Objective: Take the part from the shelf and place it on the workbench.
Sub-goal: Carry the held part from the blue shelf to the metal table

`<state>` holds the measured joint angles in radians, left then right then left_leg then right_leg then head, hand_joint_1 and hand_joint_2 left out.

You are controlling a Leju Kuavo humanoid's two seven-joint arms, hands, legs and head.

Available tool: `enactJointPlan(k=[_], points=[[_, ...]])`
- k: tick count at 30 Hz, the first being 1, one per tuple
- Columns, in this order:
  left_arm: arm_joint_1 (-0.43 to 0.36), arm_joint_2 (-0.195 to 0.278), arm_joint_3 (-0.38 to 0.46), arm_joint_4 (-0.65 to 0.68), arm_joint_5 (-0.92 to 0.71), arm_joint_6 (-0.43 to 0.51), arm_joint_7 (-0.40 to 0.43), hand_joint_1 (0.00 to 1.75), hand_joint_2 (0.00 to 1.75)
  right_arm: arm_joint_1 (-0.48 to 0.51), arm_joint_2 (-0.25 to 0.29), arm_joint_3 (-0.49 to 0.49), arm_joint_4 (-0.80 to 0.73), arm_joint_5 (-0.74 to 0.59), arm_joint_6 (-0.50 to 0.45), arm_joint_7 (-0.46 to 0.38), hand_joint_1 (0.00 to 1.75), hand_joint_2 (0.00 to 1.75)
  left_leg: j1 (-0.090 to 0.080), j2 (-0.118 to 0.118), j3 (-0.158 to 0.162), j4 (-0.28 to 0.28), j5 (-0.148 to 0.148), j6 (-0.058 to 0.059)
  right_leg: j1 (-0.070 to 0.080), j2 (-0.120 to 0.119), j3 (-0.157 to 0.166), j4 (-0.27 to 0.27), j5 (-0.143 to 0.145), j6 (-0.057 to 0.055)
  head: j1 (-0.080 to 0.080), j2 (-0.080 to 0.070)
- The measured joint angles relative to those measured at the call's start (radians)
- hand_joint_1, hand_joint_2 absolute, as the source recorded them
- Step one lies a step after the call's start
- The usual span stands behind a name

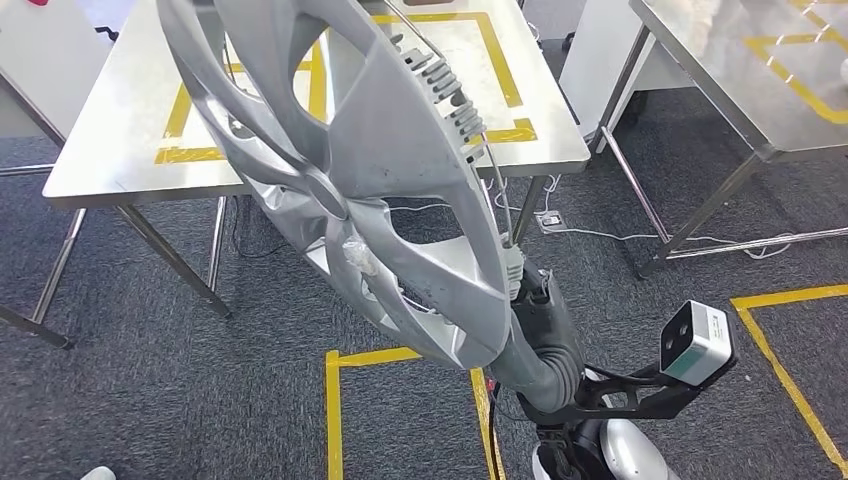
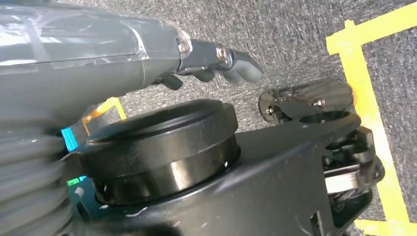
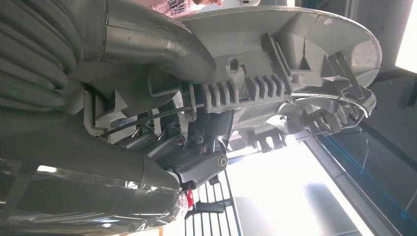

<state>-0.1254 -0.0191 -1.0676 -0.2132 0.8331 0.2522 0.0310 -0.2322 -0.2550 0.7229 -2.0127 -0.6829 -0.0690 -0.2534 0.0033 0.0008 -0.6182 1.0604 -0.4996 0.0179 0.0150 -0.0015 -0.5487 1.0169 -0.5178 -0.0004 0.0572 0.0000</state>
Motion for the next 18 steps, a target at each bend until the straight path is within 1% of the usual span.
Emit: enactJointPlan(k=[2,3,4,7,11,18], points=[[0.000,0.001,0.000,0.000,0.000,-0.001,0.000,0.00,1.75,0.000,0.000,0.001,0.000,-0.002,0.003,0.002,1.75,1.75,-0.002,0.001,0.003,-0.006,0.002,0.011,-0.003,0.000,0.002,-0.006,-0.001,0.018,-0.007,0.000],[0.000,0.002,0.000,0.000,0.000,-0.002,0.000,0.00,1.75,-0.001,0.000,0.001,0.000,-0.002,0.004,0.003,1.75,1.75,-0.003,0.001,0.005,-0.008,0.003,0.006,-0.003,0.000,0.003,-0.006,0.000,0.010,-0.011,0.000],[0.000,0.002,0.000,0.000,0.000,-0.003,0.000,0.00,1.75,-0.001,0.000,0.001,0.000,-0.002,0.004,0.004,1.75,1.75,-0.003,0.001,0.007,-0.011,0.005,0.002,-0.003,0.000,0.003,-0.006,0.000,0.008,-0.015,0.000],[0.000,0.004,0.000,0.000,-0.001,-0.004,0.000,0.00,1.75,-0.002,0.000,0.002,0.000,-0.003,0.006,0.005,1.75,1.75,-0.003,0.001,0.010,-0.016,0.008,-0.003,-0.003,-0.001,0.004,-0.005,0.000,0.006,-0.023,0.000],[0.001,0.004,0.000,0.000,-0.003,-0.004,0.000,0.00,1.75,-0.007,0.001,0.003,0.000,-0.007,0.011,0.005,1.75,1.75,-0.003,0.002,0.011,-0.018,0.009,-0.006,-0.003,-0.001,0.004,-0.005,-0.001,0.004,-0.031,0.000],[0.000,0.004,0.000,0.000,-0.005,-0.004,0.003,0.00,1.75,-0.012,0.002,0.003,0.000,-0.008,0.017,0.005,1.75,1.75,-0.004,0.002,0.010,-0.019,0.008,-0.007,-0.005,-0.001,0.005,-0.008,-0.002,0.002,-0.035,0.000]])
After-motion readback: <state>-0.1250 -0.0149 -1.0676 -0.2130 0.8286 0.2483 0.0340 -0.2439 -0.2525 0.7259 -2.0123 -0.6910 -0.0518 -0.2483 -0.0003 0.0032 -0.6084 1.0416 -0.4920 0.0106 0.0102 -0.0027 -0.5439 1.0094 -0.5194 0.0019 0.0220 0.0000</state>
